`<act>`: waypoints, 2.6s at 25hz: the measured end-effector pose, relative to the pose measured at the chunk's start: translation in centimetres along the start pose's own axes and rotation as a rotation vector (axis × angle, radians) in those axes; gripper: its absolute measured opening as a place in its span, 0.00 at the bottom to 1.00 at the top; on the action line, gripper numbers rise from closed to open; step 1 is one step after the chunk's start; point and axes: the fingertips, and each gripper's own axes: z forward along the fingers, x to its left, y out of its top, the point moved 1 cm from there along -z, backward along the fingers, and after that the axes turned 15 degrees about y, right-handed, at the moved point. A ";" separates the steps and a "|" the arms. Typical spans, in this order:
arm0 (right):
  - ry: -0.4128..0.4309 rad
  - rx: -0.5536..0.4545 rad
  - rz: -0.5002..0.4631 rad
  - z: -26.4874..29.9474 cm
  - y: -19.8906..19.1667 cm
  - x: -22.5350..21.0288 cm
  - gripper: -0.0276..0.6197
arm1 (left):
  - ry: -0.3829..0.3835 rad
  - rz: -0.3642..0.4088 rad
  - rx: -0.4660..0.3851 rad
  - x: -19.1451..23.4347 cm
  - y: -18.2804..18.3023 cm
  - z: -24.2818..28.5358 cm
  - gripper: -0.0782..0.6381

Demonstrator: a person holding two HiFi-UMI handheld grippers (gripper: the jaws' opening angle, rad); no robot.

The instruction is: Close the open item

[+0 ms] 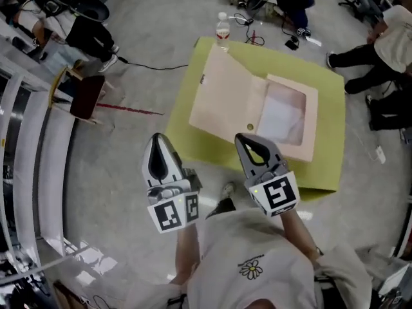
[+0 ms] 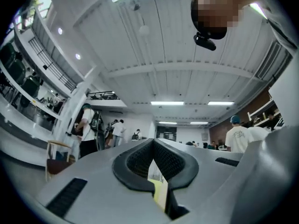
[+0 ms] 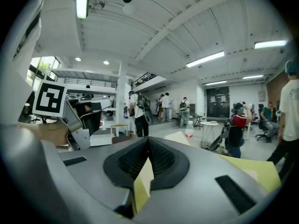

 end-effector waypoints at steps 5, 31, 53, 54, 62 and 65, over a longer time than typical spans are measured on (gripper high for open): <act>-0.228 0.079 -0.022 -4.4 -1.5 -2.0 0.06 | -0.076 0.040 -0.003 -1.9 -2.5 3.3 0.13; -0.525 0.192 -0.027 -2.1 -3.7 0.8 0.25 | -0.478 0.027 0.030 -4.8 -2.7 6.4 0.13; -0.431 0.448 -0.120 13.1 -12.8 0.7 0.27 | -0.498 0.131 0.118 1.5 -6.3 8.9 0.13; -0.441 0.446 -0.125 13.3 -12.6 0.4 0.27 | -0.496 0.129 0.120 1.5 -6.4 9.0 0.13; -0.528 0.407 -0.120 13.6 -11.2 -0.4 0.17 | -0.530 0.129 0.127 0.7 -6.8 8.4 0.13; -0.571 0.386 -0.111 12.9 -10.4 -0.7 0.10 | -0.535 0.127 0.127 0.5 -6.8 8.5 0.13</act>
